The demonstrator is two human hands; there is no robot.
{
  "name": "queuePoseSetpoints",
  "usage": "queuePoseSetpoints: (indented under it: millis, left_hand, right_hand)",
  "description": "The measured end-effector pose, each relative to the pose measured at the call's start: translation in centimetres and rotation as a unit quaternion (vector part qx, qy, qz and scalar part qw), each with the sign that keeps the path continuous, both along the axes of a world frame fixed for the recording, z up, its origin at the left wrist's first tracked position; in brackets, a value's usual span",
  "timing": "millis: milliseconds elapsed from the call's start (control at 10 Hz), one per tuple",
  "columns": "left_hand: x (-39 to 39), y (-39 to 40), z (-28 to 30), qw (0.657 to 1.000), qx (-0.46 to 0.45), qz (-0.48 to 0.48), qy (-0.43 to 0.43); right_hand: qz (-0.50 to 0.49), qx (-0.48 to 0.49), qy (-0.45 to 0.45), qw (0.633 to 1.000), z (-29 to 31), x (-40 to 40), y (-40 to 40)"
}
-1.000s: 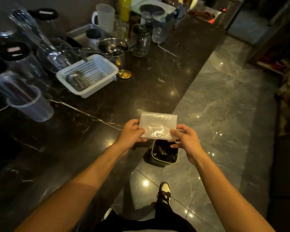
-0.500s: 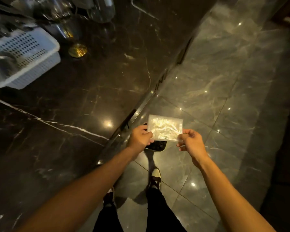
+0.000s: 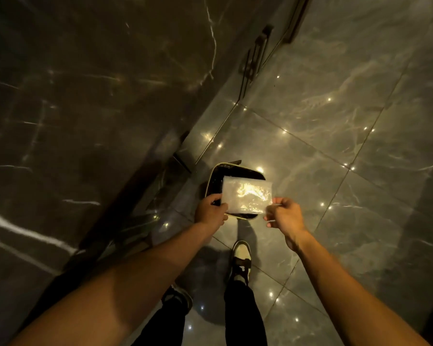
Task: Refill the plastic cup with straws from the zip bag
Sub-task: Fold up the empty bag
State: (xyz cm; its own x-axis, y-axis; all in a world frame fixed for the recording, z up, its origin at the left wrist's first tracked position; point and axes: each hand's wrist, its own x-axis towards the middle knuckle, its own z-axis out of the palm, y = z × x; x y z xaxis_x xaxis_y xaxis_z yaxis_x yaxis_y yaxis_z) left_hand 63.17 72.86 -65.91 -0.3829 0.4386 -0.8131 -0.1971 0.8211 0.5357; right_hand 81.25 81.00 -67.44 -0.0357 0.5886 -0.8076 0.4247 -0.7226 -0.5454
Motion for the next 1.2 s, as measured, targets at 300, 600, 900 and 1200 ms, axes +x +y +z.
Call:
queuePoseSetpoints:
  millis: [300, 600, 900, 1200]
  left_hand:
    - [0.0, 1.9, -15.4, 0.998, -0.065, -0.002, 0.027]
    - [-0.8, 4.6, -21.5, 0.997, -0.052, 0.012, 0.05]
    - [-1.4, 6.4, -23.5, 0.997, -0.054, 0.009, 0.056]
    - [-1.5, 6.5, -23.1, 0.997, -0.051, -0.036, 0.043]
  right_hand:
    - [-0.001, -0.033, -0.04, 0.999, -13.7, -0.8, 0.9]
    - [0.013, -0.019, -0.06, 0.998, -20.6, -2.3, 4.0]
    - [0.082, 0.016, -0.111, 0.99, -23.0, -2.9, 5.9]
    - [0.204, 0.066, -0.202, 0.955, -22.4, -3.3, 6.0]
